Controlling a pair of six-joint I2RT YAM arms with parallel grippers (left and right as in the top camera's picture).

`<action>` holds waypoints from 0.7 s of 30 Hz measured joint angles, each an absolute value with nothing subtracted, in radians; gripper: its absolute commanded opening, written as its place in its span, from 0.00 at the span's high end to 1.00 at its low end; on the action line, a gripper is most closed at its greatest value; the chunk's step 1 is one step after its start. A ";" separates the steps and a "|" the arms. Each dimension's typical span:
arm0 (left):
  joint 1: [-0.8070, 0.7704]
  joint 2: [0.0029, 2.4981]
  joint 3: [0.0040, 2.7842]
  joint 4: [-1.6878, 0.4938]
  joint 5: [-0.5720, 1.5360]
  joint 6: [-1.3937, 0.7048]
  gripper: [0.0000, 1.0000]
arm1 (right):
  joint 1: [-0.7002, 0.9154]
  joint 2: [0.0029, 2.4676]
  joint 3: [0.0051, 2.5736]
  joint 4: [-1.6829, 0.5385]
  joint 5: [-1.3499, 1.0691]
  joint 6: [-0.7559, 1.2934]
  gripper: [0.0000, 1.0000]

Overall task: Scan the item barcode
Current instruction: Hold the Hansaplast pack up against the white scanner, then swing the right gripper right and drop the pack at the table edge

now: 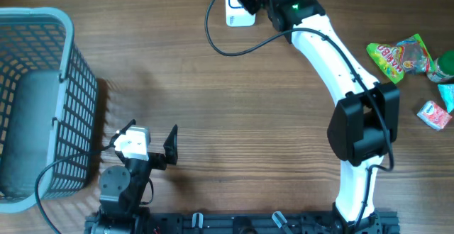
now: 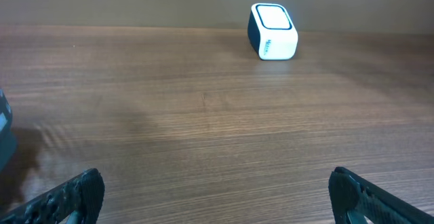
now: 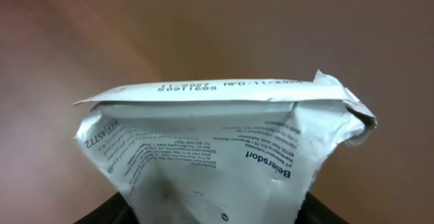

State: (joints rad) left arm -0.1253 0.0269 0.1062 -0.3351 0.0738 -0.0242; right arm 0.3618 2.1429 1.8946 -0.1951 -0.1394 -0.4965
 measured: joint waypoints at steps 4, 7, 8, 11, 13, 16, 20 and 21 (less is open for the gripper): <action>-0.125 0.027 0.106 -0.336 0.074 -0.024 0.00 | 0.362 2.224 1.895 -0.017 -0.018 -0.581 0.45; -0.125 0.027 0.106 -0.335 0.074 -0.024 0.00 | 0.370 2.297 1.895 0.136 0.084 -0.682 0.45; -0.125 0.027 0.106 -0.336 0.074 -0.025 0.00 | 0.377 2.323 1.895 0.178 0.131 -0.722 0.45; -0.125 0.027 0.106 -0.336 0.074 -0.024 0.00 | 0.416 2.402 1.895 0.309 0.276 -0.904 0.47; -0.125 0.027 0.106 -0.335 0.074 -0.024 0.00 | 0.450 2.449 1.895 0.388 0.362 -0.991 0.49; -0.125 0.027 0.106 -0.336 0.074 -0.024 0.00 | 0.490 2.500 1.895 0.505 0.455 -1.080 0.49; -0.125 0.027 0.106 -0.336 0.074 -0.024 0.00 | 0.534 2.547 1.895 0.566 0.535 -1.160 0.49; -0.125 0.027 0.106 -0.336 0.074 -0.024 0.00 | 0.541 2.559 1.895 0.577 0.562 -1.181 0.48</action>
